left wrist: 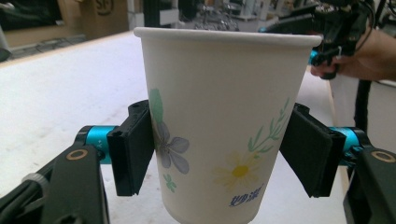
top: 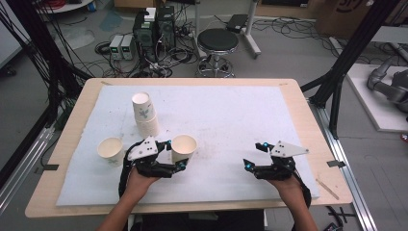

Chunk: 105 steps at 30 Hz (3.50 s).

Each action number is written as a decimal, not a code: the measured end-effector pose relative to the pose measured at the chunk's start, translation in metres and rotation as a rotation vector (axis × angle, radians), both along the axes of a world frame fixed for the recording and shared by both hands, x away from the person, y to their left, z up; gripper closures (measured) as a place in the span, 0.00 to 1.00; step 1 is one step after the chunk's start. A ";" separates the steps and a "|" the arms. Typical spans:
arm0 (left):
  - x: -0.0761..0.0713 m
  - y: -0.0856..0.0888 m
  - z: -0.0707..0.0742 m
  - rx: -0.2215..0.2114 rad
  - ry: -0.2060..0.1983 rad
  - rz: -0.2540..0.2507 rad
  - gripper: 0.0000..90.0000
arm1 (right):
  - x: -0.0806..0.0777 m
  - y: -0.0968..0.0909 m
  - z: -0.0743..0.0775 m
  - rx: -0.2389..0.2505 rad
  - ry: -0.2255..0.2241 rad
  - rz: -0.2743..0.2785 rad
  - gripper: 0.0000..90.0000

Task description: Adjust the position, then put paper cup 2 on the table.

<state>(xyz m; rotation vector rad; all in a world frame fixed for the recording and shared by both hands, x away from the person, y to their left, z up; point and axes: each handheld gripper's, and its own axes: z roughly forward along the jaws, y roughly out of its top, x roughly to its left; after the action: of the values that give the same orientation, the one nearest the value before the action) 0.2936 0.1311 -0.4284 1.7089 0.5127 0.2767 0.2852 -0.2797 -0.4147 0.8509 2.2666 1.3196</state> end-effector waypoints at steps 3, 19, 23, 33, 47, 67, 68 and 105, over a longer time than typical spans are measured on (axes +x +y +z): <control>-0.001 0.003 0.000 -0.019 -0.011 0.024 0.33 | 0.000 -0.002 0.000 0.007 -0.009 -0.014 0.27; 0.000 0.009 -0.001 -0.063 -0.012 0.068 0.33 | 0.000 0.001 0.000 0.029 -0.023 -0.012 0.27; 0.001 0.004 -0.003 -0.057 -0.013 0.063 0.33 | -0.002 0.000 0.000 0.031 -0.024 -0.012 0.27; 0.012 -0.008 -0.006 -0.032 -0.023 0.074 0.33 | -0.004 -0.004 0.002 0.034 -0.036 -0.028 0.27; 0.045 -0.054 -0.010 -0.030 -0.006 0.082 0.34 | -0.003 -0.009 0.005 0.046 -0.055 -0.052 0.27; 0.062 -0.098 -0.025 0.199 0.064 0.108 0.35 | -0.006 -0.016 0.006 0.051 -0.055 -0.060 0.27; 0.061 -0.099 -0.025 0.216 0.064 0.109 0.35 | -0.006 -0.016 0.006 0.051 -0.056 -0.058 0.27; 0.024 -0.032 -0.012 0.113 0.064 0.109 0.20 | -0.010 -0.022 0.005 0.046 -0.044 -0.069 0.27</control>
<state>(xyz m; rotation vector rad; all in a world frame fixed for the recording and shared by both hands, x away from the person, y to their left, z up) 0.3173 0.0993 -0.4407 1.8064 0.6494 0.3355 0.2751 -0.3013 -0.4093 0.8979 2.1615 1.3515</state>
